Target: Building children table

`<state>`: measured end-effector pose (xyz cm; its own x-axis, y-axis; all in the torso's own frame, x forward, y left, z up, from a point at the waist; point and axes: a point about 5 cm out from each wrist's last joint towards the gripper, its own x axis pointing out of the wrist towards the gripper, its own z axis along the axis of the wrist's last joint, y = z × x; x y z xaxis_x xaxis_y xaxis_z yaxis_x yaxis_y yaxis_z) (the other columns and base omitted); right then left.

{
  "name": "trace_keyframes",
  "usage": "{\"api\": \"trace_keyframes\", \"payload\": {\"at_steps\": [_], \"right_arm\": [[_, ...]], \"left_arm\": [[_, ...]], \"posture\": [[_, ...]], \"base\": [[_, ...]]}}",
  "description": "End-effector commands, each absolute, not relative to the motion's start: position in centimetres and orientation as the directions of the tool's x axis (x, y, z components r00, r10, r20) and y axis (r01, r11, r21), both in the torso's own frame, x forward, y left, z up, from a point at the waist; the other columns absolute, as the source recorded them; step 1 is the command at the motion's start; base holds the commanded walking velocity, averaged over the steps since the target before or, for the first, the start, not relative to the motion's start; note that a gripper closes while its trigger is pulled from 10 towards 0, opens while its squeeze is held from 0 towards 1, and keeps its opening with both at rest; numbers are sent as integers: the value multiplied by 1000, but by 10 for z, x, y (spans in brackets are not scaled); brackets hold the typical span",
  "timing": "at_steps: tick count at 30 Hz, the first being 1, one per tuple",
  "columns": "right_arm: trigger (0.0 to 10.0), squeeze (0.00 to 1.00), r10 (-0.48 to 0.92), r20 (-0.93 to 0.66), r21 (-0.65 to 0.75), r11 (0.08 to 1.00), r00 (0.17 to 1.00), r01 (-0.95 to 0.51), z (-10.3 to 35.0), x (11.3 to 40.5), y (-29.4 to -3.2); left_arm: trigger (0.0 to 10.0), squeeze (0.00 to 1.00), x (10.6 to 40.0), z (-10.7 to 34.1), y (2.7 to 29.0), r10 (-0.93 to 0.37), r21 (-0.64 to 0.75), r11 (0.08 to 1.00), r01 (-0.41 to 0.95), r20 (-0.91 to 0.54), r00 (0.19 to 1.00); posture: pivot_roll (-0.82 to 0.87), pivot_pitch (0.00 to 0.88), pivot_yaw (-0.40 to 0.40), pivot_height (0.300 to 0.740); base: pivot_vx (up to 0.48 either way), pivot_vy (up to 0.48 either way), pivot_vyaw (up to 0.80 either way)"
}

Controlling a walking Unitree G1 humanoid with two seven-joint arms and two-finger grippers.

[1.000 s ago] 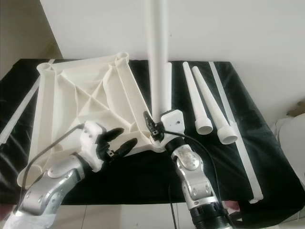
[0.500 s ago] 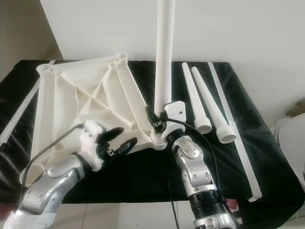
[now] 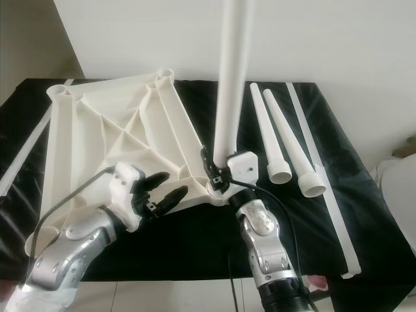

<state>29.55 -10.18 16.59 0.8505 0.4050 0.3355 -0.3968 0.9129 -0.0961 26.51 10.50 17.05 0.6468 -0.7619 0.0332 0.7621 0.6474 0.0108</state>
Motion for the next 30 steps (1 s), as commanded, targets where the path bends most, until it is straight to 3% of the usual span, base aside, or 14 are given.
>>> {"api": "trace_keyframes", "payload": {"at_steps": [1,15,22,28,30], "right_arm": [[10000,0,370,166,-38,929,914,-369,130,295,-113],[10000,0,379,-24,-51,924,925,-379,117,310,-112],[10000,0,380,-1,-64,923,925,-379,119,309,-109],[10000,0,219,37,-32,975,975,-218,123,307,-112],[10000,0,101,74,-62,993,992,-97,129,303,-110]], "left_arm": [[10000,0,264,170,104,-781,0,624,781,31,624],[10000,0,262,168,102,-786,-1,617,787,31,617],[10000,0,260,168,103,-788,0,615,788,30,615],[10000,0,260,168,103,-790,0,613,790,28,613],[10000,0,260,168,102,-792,0,610,793,27,610]], "posture": [[-44,140,10,740],[-39,126,-4,740],[-33,120,-9,740],[-34,115,-10,740],[-35,115,-11,740]], "base": [[0,0,0],[0,0,0],[0,0,0],[0,0,0],[0,0,0]]}}
